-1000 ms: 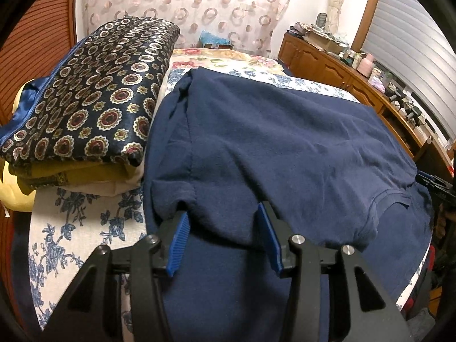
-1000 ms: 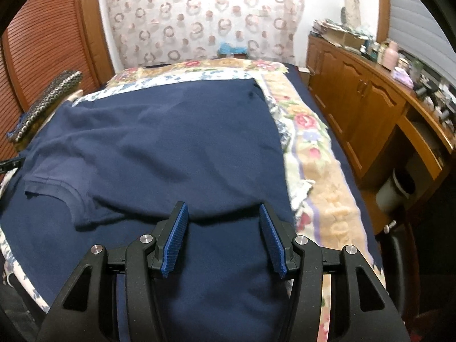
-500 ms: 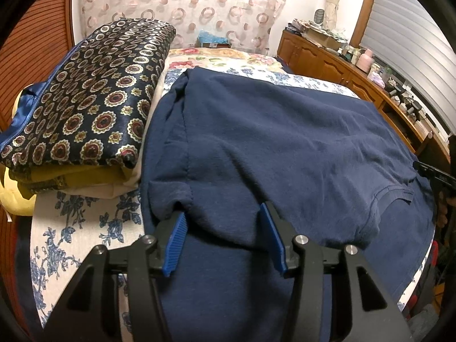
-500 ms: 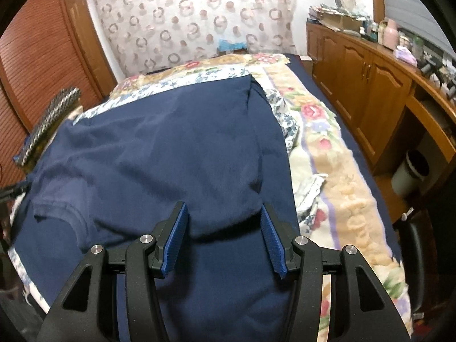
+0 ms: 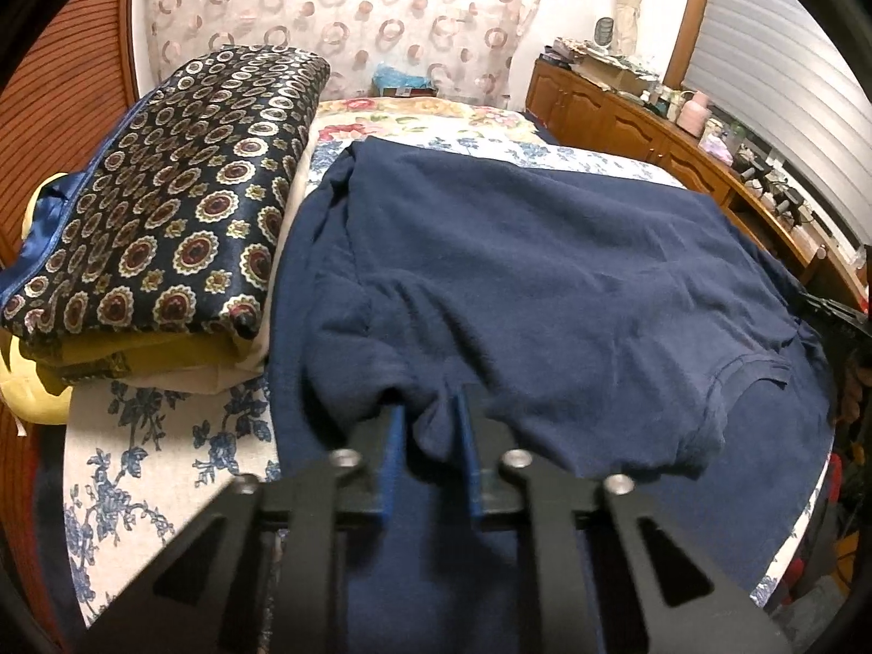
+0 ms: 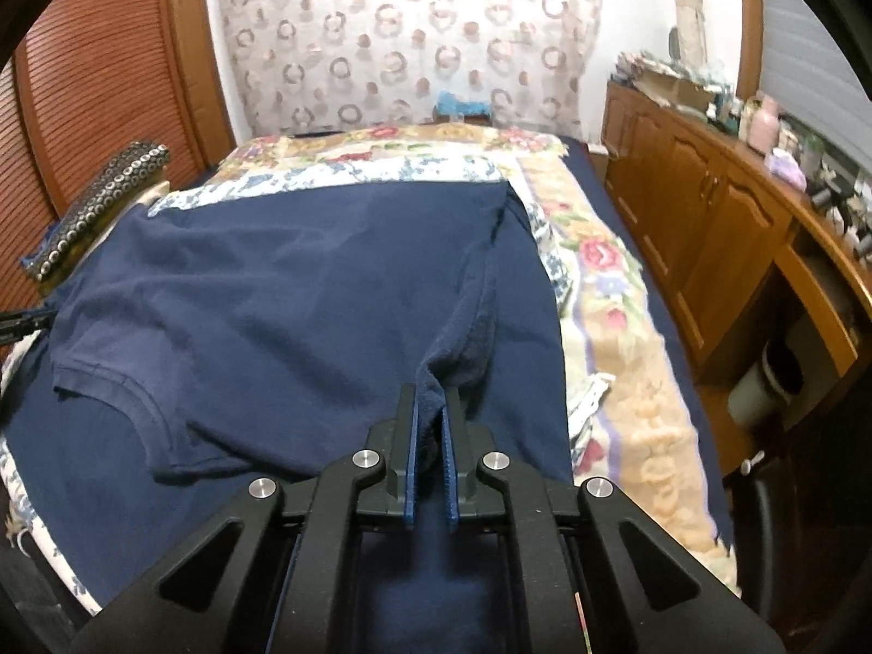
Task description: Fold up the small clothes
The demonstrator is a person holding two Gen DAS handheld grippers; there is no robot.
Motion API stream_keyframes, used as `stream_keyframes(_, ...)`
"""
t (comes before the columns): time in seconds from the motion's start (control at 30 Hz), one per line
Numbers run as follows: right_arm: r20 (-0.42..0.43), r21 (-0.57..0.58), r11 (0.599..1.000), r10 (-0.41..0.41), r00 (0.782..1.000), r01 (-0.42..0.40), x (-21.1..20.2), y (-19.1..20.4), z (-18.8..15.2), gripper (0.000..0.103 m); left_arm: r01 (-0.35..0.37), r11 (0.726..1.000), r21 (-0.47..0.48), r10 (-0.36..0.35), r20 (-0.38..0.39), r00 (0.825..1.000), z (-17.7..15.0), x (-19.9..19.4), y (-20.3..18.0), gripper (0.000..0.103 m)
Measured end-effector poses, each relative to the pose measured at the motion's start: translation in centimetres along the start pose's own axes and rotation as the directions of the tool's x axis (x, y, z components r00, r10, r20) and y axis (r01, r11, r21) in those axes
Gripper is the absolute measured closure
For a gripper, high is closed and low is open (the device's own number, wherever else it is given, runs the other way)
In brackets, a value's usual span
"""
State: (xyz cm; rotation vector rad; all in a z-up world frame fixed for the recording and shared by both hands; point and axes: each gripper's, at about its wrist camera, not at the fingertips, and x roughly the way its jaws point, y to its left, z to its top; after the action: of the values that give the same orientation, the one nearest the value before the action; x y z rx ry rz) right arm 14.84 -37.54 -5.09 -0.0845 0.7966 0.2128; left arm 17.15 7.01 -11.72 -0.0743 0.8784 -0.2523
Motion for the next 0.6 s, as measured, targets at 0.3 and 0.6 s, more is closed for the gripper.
stream_keyframes(0.3, 0.157, -0.013, 1.000, -0.023, 0.987, 0.025, -4.6, 0.3, 1.4, 0.099, 0.065, 0.998, 0.019, -0.067, 0.161, 0.985, -0.5, -5.7, -0.4, 0.097)
stream_keyframes(0.6, 0.215, -0.028, 0.999, -0.030, 0.976, 0.036, -8.9, 0.3, 1.6, 0.100, 0.088, 0.995, 0.036, -0.094, 0.240, 0.966, -1.9, -10.8, -0.2, 0.097)
